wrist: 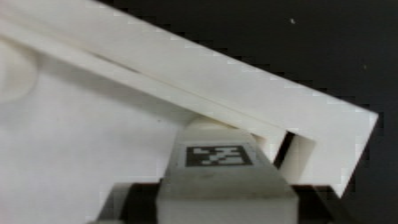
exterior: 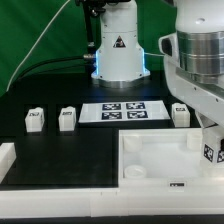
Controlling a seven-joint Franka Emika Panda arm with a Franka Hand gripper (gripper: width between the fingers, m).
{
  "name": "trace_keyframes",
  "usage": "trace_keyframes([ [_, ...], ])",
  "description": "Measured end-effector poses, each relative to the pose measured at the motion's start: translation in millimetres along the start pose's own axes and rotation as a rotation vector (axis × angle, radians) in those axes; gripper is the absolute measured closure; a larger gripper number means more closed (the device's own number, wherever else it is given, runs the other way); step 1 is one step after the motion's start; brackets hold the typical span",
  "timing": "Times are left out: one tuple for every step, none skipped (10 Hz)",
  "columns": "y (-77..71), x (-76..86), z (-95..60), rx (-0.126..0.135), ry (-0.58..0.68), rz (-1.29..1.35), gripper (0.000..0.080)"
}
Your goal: Assemble one leg
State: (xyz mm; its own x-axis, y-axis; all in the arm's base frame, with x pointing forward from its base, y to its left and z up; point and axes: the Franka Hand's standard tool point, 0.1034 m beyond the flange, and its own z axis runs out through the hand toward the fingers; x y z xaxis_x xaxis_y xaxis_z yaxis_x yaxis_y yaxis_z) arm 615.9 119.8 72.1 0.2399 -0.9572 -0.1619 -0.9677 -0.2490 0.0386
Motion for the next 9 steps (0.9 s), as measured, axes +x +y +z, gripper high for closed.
trace_keyframes([
  [-1.6, 0.6, -0.3, 0.011, -0.004, 0.134, 0.0508],
  [-2.4, 1.0, -0.5, 0.017, -0.005, 0.205, 0.0508],
  [-3.7, 1.3, -0.8, 0.025, -0.006, 0.324, 0.0508],
  [-4.9, 1.4, -1.2, 0.031, -0.003, 0.427, 0.0508],
  [-5.5, 1.3, -1.4, 0.036, 0.001, 0.484, 0.0508],
  [-6.5, 2.6, -1.8, 0.043, -0.005, 0.571, 0.0508],
  [-7.2, 5.1, -2.6, 0.049, -0.007, 0.600, 0.0508],
  [-7.3, 5.1, -2.8, 0.050, -0.005, 0.600, 0.0508],
  [-7.2, 4.2, -2.1, 0.049, -0.005, 0.572, 0.0508],
])
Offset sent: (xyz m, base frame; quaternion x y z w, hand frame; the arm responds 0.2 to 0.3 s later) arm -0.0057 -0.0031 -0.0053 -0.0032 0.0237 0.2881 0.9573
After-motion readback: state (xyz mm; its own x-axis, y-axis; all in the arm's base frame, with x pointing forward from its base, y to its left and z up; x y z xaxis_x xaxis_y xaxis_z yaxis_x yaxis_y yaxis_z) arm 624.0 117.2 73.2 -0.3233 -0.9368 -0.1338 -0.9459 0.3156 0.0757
